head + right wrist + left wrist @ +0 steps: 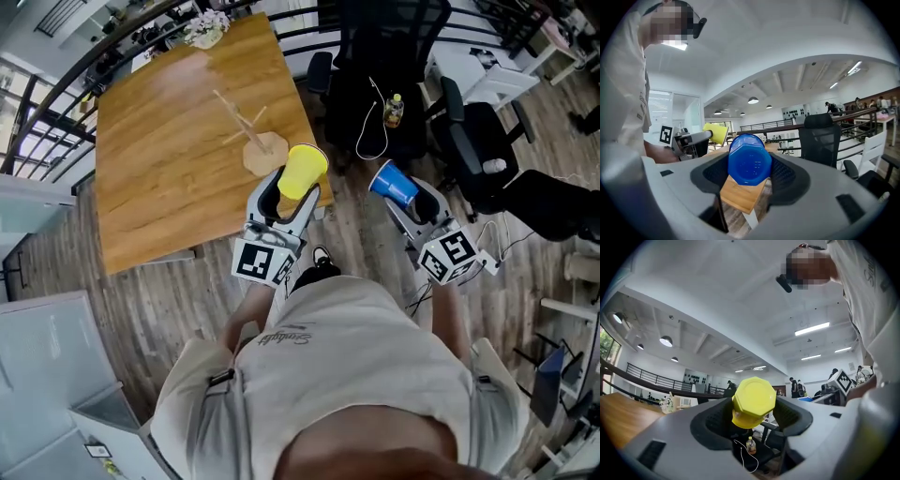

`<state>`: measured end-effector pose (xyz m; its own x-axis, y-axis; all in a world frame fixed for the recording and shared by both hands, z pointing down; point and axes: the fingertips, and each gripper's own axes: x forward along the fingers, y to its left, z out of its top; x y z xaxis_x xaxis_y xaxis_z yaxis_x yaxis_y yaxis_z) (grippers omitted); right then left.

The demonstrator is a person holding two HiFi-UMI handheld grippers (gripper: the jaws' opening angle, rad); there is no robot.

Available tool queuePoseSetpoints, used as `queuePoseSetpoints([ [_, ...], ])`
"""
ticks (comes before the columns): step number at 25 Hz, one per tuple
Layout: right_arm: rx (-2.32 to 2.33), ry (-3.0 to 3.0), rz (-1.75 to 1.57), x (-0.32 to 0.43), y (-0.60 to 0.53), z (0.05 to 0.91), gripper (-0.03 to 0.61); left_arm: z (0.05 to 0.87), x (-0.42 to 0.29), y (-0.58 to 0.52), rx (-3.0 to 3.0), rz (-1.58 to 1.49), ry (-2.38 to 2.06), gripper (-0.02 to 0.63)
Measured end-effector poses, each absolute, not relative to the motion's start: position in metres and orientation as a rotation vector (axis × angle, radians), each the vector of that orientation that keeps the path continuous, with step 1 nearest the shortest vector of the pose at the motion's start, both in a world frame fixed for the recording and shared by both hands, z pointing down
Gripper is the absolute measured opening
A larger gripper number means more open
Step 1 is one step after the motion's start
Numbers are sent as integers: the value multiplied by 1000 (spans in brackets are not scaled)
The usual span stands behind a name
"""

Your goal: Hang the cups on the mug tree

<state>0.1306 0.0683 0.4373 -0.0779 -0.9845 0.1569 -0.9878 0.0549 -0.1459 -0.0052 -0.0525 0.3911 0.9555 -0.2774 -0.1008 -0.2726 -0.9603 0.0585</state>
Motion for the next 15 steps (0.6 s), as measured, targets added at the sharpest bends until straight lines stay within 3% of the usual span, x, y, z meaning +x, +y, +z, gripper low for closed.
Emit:
queuePoseSetpoints([
  [15, 2024, -2355, 416, 126, -16, 447, 242, 408, -20, -127, 2974, -137, -587, 273],
])
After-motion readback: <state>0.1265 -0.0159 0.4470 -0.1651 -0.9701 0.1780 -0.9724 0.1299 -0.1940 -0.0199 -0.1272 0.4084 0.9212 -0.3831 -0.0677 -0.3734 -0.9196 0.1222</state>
